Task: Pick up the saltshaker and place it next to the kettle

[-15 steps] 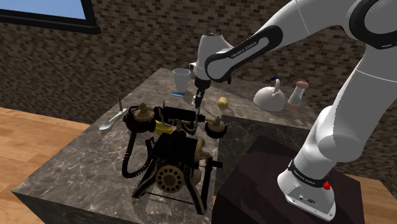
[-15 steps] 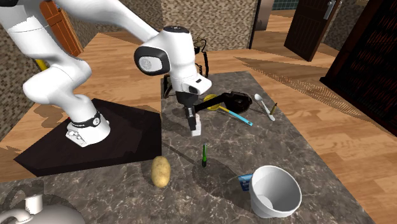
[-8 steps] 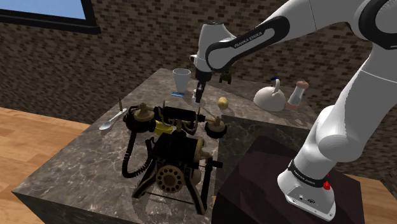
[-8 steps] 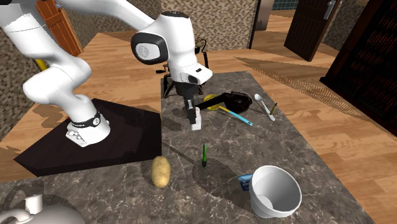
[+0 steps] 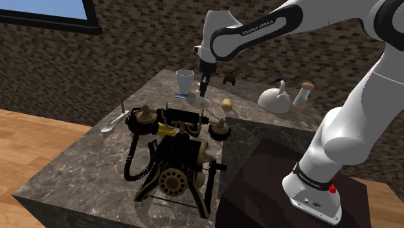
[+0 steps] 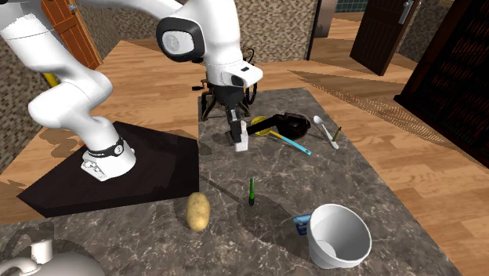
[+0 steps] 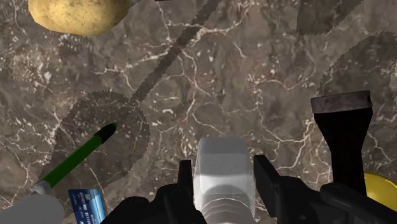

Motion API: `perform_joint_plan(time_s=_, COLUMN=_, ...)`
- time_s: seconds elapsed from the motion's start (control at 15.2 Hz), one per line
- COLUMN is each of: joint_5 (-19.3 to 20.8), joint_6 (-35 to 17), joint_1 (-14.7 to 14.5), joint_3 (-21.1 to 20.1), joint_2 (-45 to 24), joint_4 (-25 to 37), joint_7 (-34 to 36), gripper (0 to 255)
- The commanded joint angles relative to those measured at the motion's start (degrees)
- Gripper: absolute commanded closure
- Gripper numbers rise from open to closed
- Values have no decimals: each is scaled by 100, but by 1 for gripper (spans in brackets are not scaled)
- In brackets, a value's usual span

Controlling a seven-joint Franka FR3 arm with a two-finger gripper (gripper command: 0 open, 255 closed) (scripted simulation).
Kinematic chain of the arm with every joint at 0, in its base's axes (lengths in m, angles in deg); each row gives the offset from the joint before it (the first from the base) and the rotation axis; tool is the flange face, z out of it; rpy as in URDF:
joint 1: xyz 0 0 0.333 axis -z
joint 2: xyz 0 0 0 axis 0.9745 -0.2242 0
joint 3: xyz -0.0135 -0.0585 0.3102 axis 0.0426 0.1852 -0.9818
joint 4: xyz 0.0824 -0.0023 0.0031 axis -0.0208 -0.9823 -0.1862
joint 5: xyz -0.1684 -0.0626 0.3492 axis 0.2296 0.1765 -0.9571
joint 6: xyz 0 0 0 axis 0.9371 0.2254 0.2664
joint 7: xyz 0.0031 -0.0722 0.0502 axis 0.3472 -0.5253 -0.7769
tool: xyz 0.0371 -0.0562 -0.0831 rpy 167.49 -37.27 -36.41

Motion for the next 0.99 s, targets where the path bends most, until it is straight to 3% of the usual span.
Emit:
perform_joint_plan(time_s=0.0, joint_5=-12, joint_6=161, joint_1=-2, joint_3=0, joint_2=71, joint_4=88, joint_7=-14, gripper=255)
perform_joint_plan(time_s=0.92, joint_5=-63, joint_6=1231, joint_1=-10, joint_3=0, joint_2=290, joint_4=941, joint_7=-97, gripper=255)
